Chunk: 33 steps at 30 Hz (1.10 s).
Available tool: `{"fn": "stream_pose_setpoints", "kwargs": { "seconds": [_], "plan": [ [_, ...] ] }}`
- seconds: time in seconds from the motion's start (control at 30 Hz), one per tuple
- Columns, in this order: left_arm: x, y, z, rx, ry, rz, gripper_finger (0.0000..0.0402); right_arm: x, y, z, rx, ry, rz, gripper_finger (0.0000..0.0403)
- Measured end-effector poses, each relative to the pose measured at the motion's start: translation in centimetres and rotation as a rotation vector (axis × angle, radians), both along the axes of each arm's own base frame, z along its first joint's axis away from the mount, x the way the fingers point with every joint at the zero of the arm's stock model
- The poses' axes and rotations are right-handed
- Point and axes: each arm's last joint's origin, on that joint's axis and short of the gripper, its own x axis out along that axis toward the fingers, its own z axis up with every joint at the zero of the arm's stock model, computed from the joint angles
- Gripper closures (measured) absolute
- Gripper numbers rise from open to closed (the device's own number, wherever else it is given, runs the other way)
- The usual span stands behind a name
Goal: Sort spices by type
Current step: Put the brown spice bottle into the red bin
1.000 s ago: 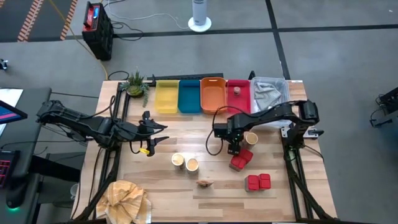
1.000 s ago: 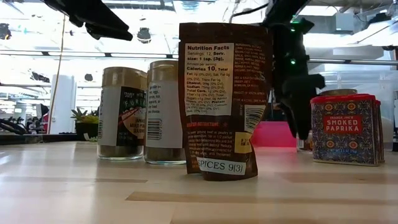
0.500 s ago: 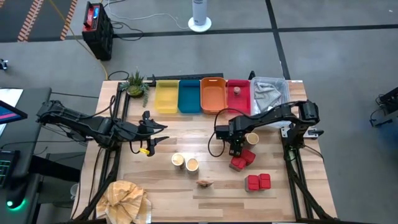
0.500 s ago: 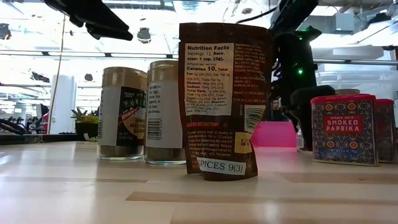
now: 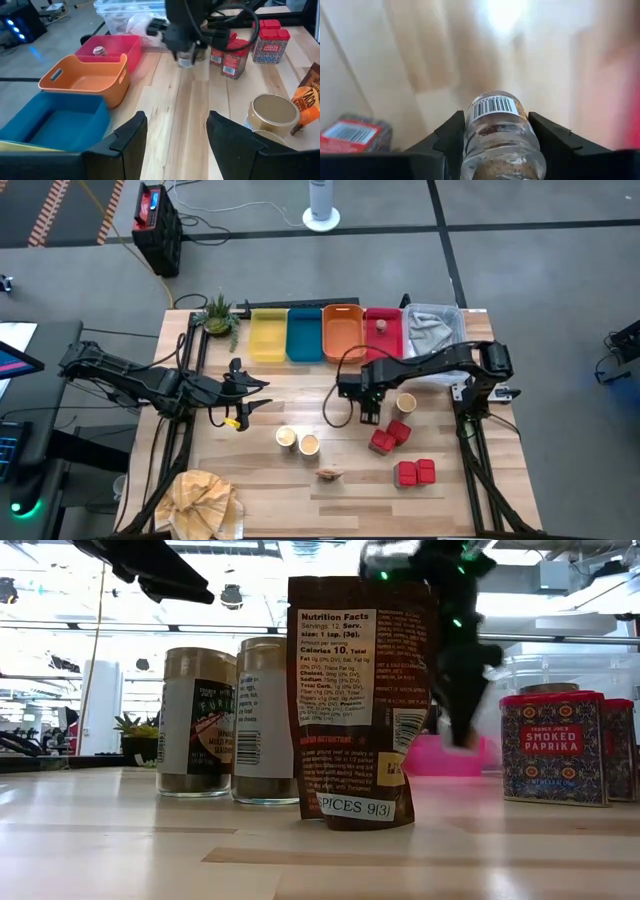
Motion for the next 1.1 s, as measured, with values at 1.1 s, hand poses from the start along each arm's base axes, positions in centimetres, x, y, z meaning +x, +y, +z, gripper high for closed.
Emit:
{"fn": "stream_pose_setpoints", "kwargs": {
  "seconds": [1.1],
  "plan": [
    [0.1,0.0,0.2,0.011,-0.016,-0.004,0.0205,-1.9,-19.9,-0.6,-0.108,0.185,0.022,0.0193]
  ]
}}
